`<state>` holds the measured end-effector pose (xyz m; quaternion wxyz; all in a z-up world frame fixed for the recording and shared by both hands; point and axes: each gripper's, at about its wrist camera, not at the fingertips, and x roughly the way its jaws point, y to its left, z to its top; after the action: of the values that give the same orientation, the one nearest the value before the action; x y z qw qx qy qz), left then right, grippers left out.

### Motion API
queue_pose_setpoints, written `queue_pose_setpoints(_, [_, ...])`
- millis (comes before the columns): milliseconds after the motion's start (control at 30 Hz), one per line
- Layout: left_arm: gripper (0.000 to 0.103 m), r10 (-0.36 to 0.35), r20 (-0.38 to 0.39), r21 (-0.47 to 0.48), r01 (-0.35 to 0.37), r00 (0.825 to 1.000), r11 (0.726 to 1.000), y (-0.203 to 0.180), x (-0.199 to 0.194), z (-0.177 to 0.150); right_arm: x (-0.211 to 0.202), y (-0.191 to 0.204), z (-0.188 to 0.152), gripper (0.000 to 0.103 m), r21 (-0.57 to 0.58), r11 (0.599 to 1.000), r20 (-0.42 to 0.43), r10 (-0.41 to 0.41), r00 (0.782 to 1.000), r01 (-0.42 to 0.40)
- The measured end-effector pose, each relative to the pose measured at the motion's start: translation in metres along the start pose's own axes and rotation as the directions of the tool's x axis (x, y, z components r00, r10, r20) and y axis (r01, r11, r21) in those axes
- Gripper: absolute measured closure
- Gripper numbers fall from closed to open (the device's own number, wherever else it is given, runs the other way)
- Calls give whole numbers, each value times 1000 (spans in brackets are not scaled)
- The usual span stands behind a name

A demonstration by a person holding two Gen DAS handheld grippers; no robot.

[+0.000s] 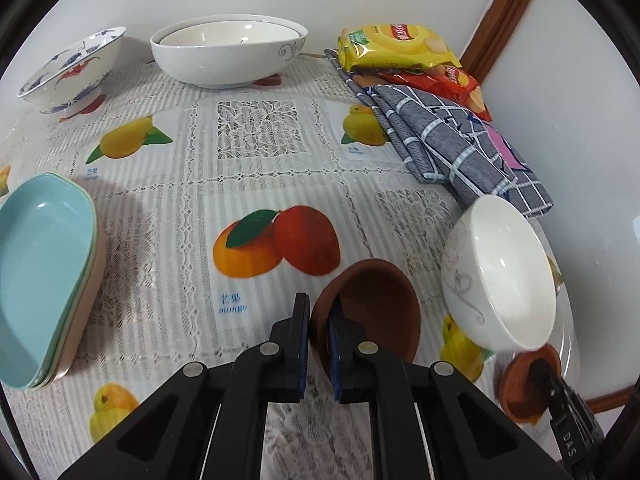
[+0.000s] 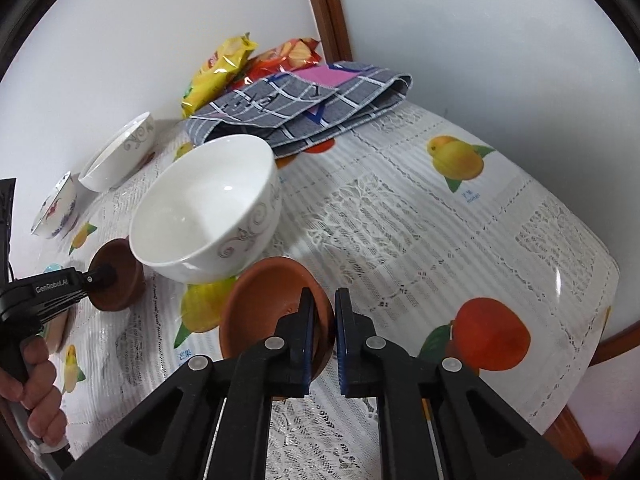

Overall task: Organize plates and bowls
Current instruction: 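Lift both brown bowls and carry the right gripper's bowl over the white bowl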

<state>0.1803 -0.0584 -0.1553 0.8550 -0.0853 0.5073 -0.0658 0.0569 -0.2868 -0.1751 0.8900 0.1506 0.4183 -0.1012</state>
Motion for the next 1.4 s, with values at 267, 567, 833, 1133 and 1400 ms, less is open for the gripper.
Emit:
queue_pose_setpoints(267, [94, 4, 17, 13, -4, 1000, 1000, 4, -28, -12, -9, 3, 1, 93, 14, 1000, 22, 27, 999, -27])
queue_pose_setpoints(567, [94, -5, 60, 8, 4, 998, 1000, 15, -67, -14, -35, 13, 5, 93, -40, 999, 72, 38, 997, -35])
queue_pose_setpoints(833, [94, -29, 92, 23, 27, 995, 999, 14, -97, -1, -63, 18, 35, 93, -8, 997, 107, 72, 992, -72])
queue_pose_setpoints(1133, [94, -25, 133, 37, 20, 991, 999, 11, -119, 33, -93, 43, 95, 93, -26, 996, 175, 86, 981, -82])
queue_pose_setpoints(1400, [94, -14, 159, 64, 4, 987, 998, 1, -115, 62, -78, 58, 122, 93, -53, 997, 190, 72, 979, -63])
